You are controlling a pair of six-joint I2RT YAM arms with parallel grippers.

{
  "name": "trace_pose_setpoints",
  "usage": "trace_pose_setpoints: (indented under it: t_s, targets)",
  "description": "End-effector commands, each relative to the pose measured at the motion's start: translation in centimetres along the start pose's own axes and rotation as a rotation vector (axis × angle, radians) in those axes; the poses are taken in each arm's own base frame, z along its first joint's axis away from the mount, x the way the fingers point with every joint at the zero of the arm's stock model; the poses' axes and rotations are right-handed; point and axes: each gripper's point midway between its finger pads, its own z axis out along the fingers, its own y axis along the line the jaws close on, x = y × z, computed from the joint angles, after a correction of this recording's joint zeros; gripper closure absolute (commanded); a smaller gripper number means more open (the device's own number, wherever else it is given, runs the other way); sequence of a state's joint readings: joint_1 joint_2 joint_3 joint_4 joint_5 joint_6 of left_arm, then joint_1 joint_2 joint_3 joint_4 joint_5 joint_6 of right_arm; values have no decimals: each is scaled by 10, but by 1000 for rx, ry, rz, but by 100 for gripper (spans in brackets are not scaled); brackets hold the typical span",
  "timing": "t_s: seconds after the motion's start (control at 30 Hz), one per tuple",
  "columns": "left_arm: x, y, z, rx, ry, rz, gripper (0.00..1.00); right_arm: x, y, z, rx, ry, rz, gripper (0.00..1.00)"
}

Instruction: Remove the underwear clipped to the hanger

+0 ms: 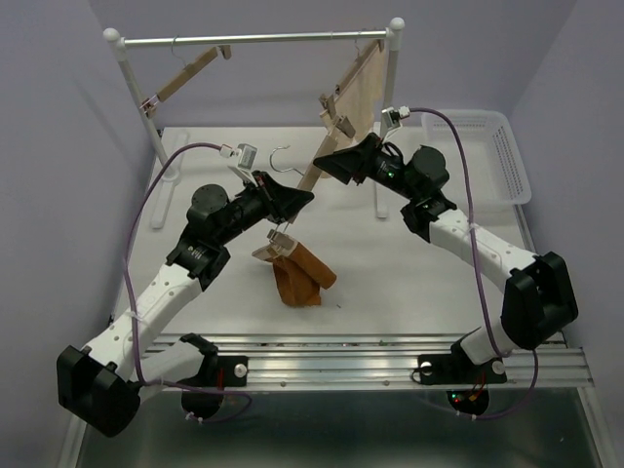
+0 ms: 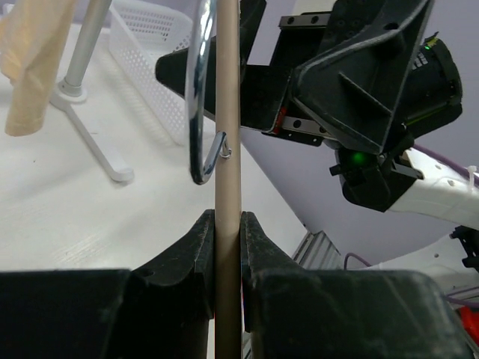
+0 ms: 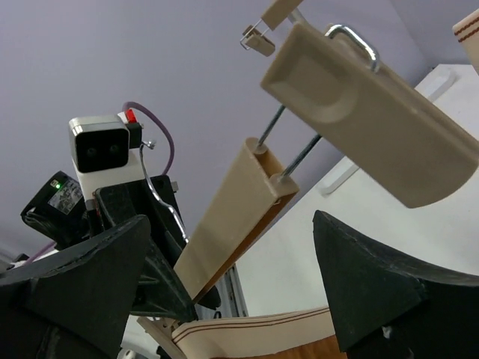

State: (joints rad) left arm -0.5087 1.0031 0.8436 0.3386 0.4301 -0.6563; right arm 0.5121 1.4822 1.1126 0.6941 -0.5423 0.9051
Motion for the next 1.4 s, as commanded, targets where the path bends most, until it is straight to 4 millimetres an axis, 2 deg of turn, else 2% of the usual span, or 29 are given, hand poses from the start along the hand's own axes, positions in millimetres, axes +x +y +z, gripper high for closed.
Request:
trace_pose_setpoints:
  t_s: [0.0, 0.17, 0.27, 0.37, 0.47, 0.5, 0.57, 0.6, 0.73, 0.77, 0.8, 0.83, 0.9, 0.93, 1.0, 1.03, 1.13, 1.23, 1.27, 1.37]
  targets:
    - [-23, -37, -3, 144, -66, 61, 100, -28, 36, 8, -139, -92, -38, 10]
    - [-23, -45, 3, 187, -30, 77, 100, -27, 37, 13, -168, -76, -12, 22]
    - [-20, -46, 7, 205, -2, 71, 100, -27, 39, 13, -200, -90, 10, 43]
    - [-19, -43, 10, 197, 4, 56, 100, -27, 46, 12, -239, -83, 4, 55]
    - [-19, -43, 10, 201, -4, 51, 100, -25, 45, 9, -237, -85, 2, 66]
    - [-20, -44, 10, 207, -9, 52, 100, -26, 48, 8, -247, -93, -8, 75]
    - [-21, -45, 10, 214, -15, 47, 100, -26, 49, 6, -250, -100, -10, 83]
    - [-20, -45, 9, 214, -16, 47, 100, -26, 50, 5, -255, -103, -13, 99]
    - [-18, -43, 10, 216, -7, 35, 100, -27, 55, 3, -272, -105, -12, 99]
    - [-15, -43, 11, 217, 3, 30, 91, -27, 55, 2, -269, -108, -11, 99]
    - [-12, -40, 13, 213, 15, 25, 76, -28, 54, 1, -255, -112, -4, 99]
    - [-11, -39, 13, 210, 24, 16, 66, -30, 53, 1, -242, -125, -10, 99]
    - [-4, -36, 13, 209, 52, 6, 56, -32, 50, 1, -210, -133, -7, 99]
    - [0, -34, 14, 208, 64, 1, 42, -33, 47, 0, -178, -137, -1, 99]
    - [6, -30, 13, 199, 77, -15, 34, -37, 44, -2, -142, -153, -22, 99]
    - [8, -28, 12, 193, 79, -19, 24, -35, 39, -2, -110, -148, -16, 99]
    - [8, -26, 10, 178, 67, -24, 20, -40, 33, -7, -42, -170, -32, 99]
    - [9, -22, 8, 157, 61, -18, 4, -42, 31, -8, -8, -170, -35, 99]
    - [10, -21, 6, 150, 63, -14, 1, -43, 30, -10, -7, -163, -37, 99]
    - [13, -17, 3, 133, 74, 23, 1, -39, 29, -10, -23, -124, -6, 99]
